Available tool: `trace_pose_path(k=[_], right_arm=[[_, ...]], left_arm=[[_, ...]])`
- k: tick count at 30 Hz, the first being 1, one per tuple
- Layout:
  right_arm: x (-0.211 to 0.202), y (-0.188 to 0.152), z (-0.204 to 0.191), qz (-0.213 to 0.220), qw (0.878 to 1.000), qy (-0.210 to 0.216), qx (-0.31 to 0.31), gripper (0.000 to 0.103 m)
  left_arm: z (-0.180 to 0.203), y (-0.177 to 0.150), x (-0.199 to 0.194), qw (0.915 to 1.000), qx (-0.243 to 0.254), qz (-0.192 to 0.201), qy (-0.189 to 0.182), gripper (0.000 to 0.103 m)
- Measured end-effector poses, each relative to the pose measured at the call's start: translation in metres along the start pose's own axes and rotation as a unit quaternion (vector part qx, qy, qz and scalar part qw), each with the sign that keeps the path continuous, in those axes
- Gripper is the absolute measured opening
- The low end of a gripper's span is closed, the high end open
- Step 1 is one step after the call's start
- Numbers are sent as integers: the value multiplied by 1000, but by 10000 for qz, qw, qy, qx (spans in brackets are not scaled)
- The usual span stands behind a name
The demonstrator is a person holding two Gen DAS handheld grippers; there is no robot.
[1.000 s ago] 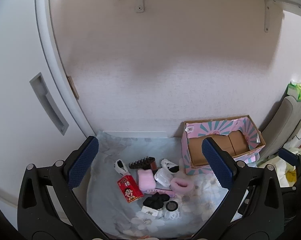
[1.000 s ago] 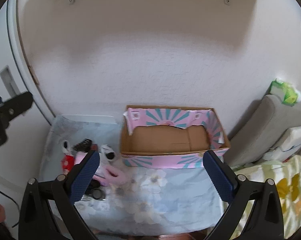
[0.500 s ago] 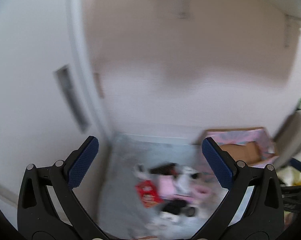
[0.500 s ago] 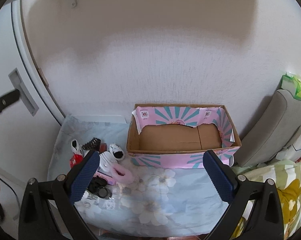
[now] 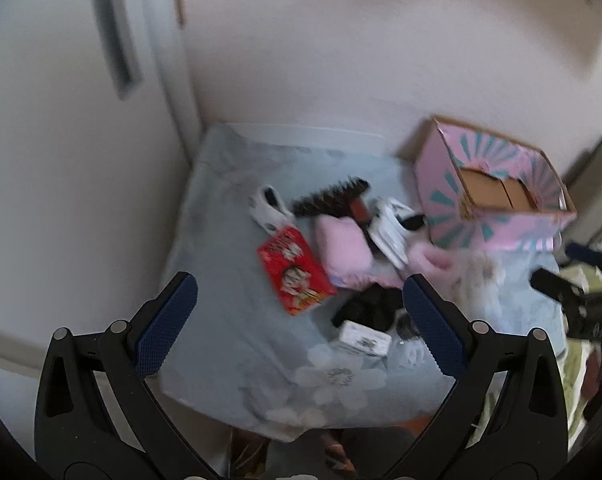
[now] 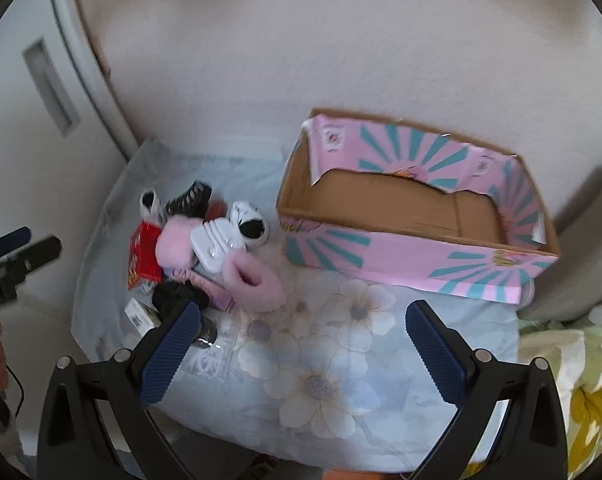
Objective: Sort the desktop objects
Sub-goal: 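Grasp the pink fluffy ring with the right tool while the left tool grasps the white packet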
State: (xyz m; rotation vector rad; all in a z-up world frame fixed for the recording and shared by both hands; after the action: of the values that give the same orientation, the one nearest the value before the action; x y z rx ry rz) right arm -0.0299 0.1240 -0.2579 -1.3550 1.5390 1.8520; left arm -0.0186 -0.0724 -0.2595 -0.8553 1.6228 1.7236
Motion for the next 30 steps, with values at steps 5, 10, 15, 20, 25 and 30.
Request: trace_pose_path(k=[5, 10, 15, 20, 25, 30], right_arm=[[36, -4, -8, -110, 9988, 182, -450, 103], [75, -8, -22, -218, 9946, 346, -953, 103], [103, -13, -33, -298, 9917, 628, -1083, 100], [119, -15, -42, -371, 9893, 848, -1127, 95], [122, -13, -48, -349, 9877, 997, -1155, 94], [132, -15, -53, -430, 9853, 1047, -1277, 76]], left_arm=[[22, -32, 29, 9987, 477, 155, 94, 102], [27, -55, 59, 9986, 524, 18, 82, 102], [34, -65, 68, 9986, 453, 184, -195, 101], [43, -64, 68, 9969, 585, 356, -391, 100], [48, -68, 73, 9956, 740, 311, -474, 98], [49, -80, 88, 9960, 653, 96, -599, 63]])
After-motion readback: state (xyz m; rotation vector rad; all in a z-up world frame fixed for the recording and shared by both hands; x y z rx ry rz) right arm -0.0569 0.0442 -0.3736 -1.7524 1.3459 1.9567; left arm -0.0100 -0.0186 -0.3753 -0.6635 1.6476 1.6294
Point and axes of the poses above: each gripper's, at about its wrist camera, not at the fingertips, and x roughly the way its jaws point, z to its right, y to its top, the point moved 10 cm from there along x, roughly the way its jaws point, and after that the axes turned 1 degree about z, right-handed, at the moved point
